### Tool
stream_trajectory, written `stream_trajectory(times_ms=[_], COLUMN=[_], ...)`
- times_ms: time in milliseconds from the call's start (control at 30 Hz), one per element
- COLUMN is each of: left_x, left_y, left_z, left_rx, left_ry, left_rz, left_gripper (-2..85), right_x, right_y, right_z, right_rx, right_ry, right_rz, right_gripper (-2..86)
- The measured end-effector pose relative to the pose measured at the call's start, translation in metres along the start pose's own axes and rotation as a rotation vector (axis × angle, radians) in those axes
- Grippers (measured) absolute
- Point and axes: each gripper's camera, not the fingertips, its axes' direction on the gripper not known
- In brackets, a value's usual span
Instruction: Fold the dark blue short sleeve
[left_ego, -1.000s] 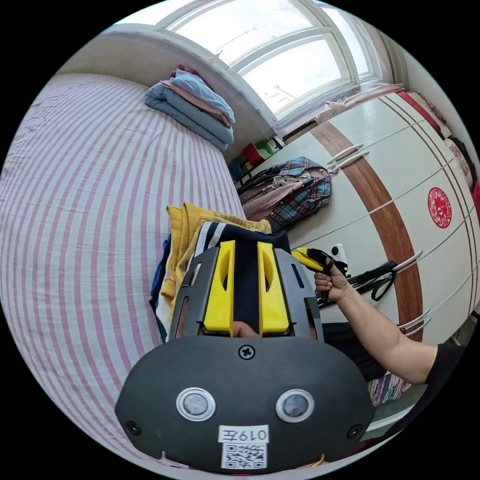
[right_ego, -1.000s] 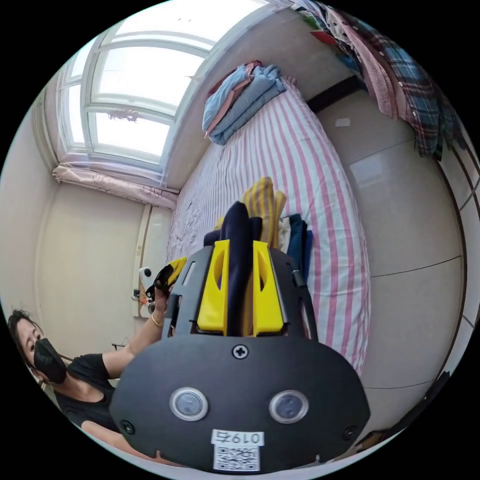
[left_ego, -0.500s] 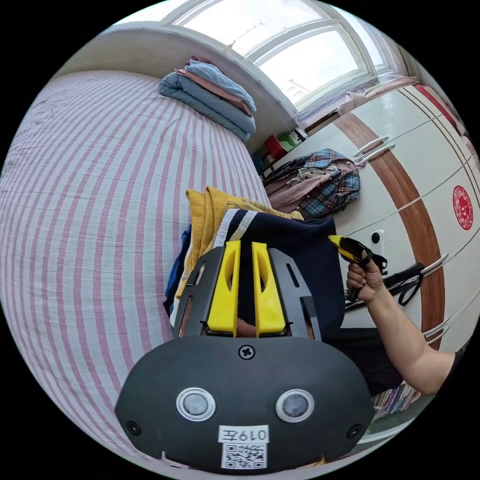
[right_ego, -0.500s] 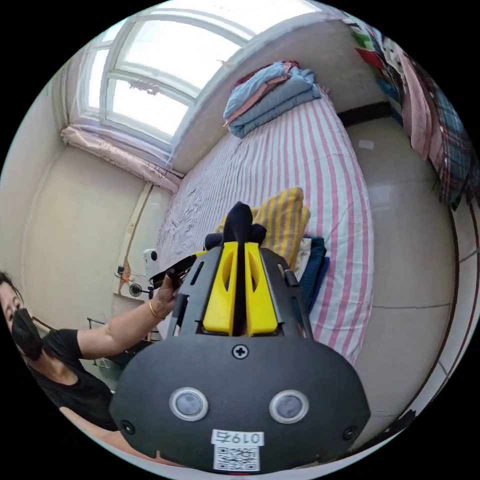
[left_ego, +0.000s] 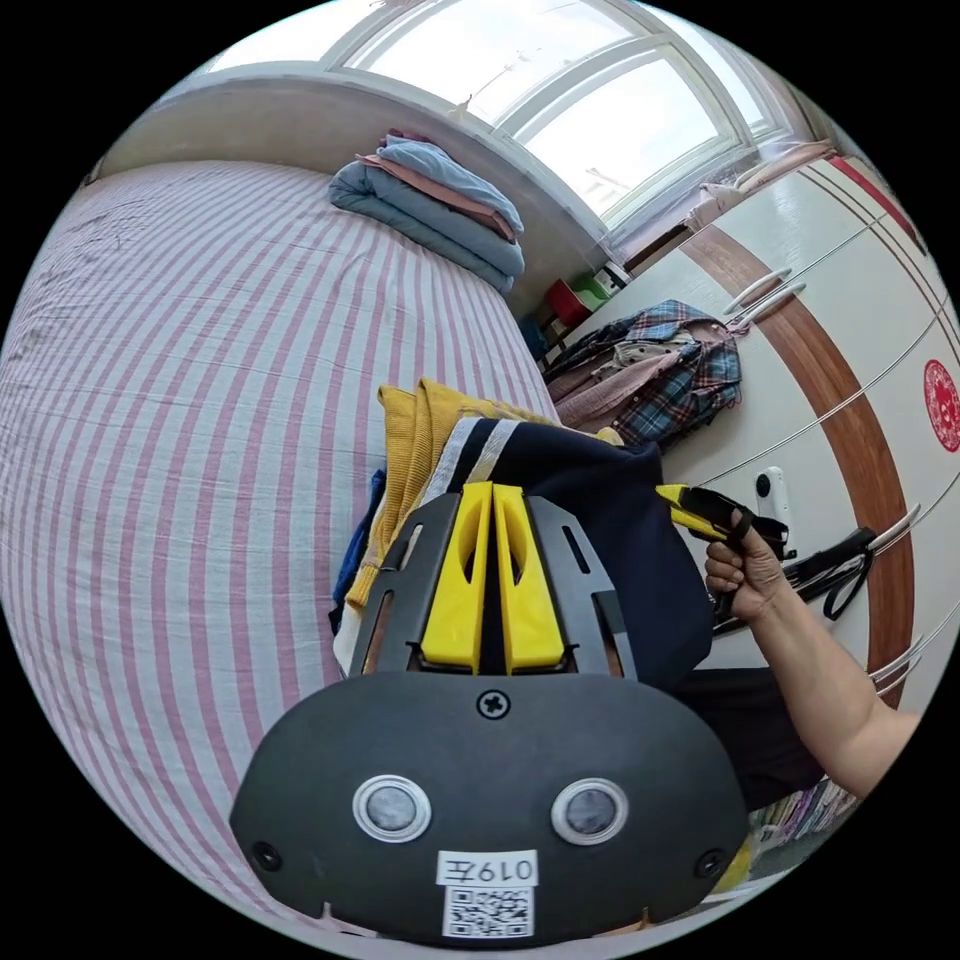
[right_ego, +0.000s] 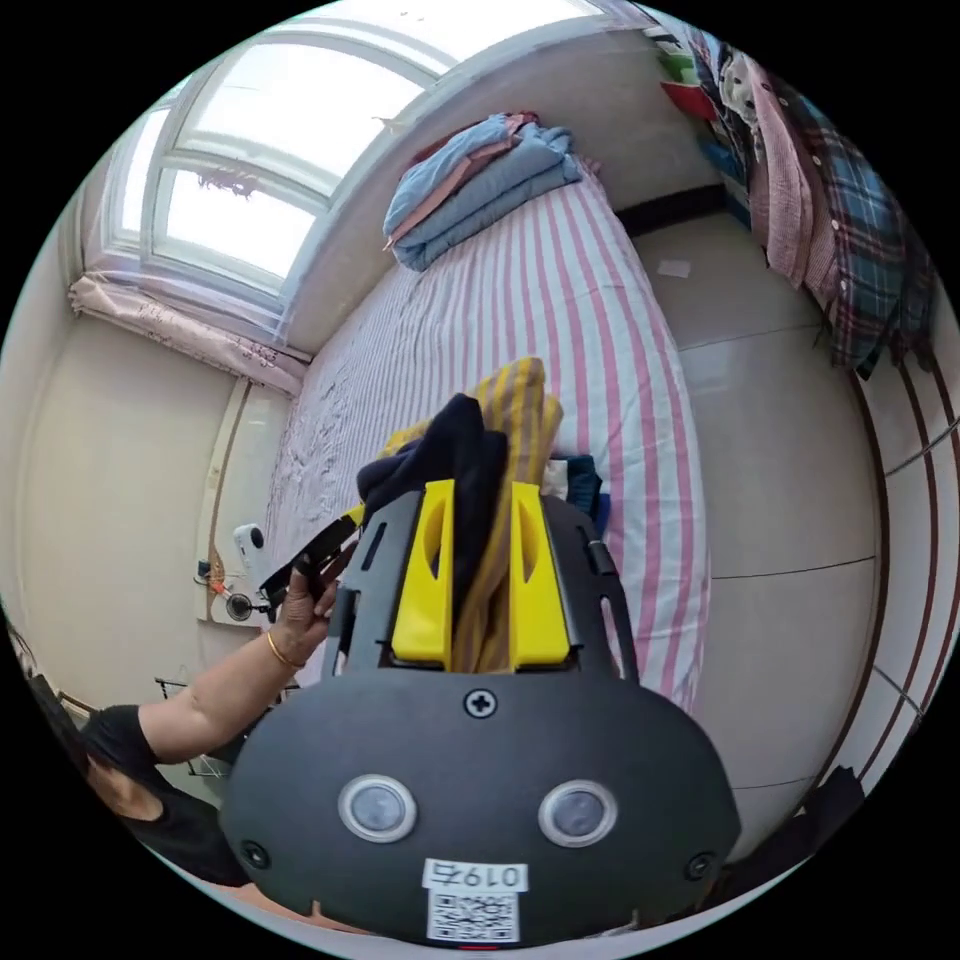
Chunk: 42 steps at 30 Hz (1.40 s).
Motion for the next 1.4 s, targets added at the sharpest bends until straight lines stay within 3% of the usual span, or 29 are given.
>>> stream_trajectory(times_ms=[100, 267, 500, 700, 767, 900, 1033, 1133, 1400], left_x=[0.015, 0.055, 0.064, 0.054, 0.061, 0.085, 0.123, 0.118, 0.091], left_y=[0.001, 0.004, -0.007, -0.016, -0.016, -0.008, 0.032, 0.057, 0.06], left_z=[-0.015, -0.035, -0.02, -0.018, -0.03, -0.066, -0.115, -0.132, -0.144], left_rx=[0.04, 0.047, -0.067, -0.158, -0.14, -0.046, 0.004, -0.066, -0.229], left_ry=[0.016, -0.081, -0.115, -0.146, -0.16, -0.193, -0.268, -0.254, -0.356], left_rz=[0.061, 0.254, 0.277, 0.245, 0.265, 0.343, 0.504, 0.453, 0.385], left_gripper=[1.1, 0.9, 0.7, 0.7, 0.7, 0.7, 0.6, 0.7, 0.7], right_x=[-0.046, -0.095, -0.046, -0.016, -0.033, -0.132, -0.21, -0.223, -0.213], right_y=[0.035, 0.094, 0.159, 0.187, 0.193, 0.215, 0.254, 0.28, 0.308], right_z=[-0.025, -0.009, 0.013, 0.039, 0.038, 0.035, 0.073, 0.108, 0.166], right_rx=[0.076, -0.063, -0.053, -0.032, -0.025, 0.065, 0.033, -0.032, -0.135], right_ry=[0.096, 0.331, 0.016, -0.139, -0.063, 0.303, 0.506, 0.559, 0.546], right_rz=[-0.164, -0.242, 0.043, 0.191, 0.151, -0.185, -0.49, -0.564, -0.483], right_gripper=[6.5, 10.0, 0.8, 1.4, 3.0, 4.8, 1.3, 0.7, 5.0])
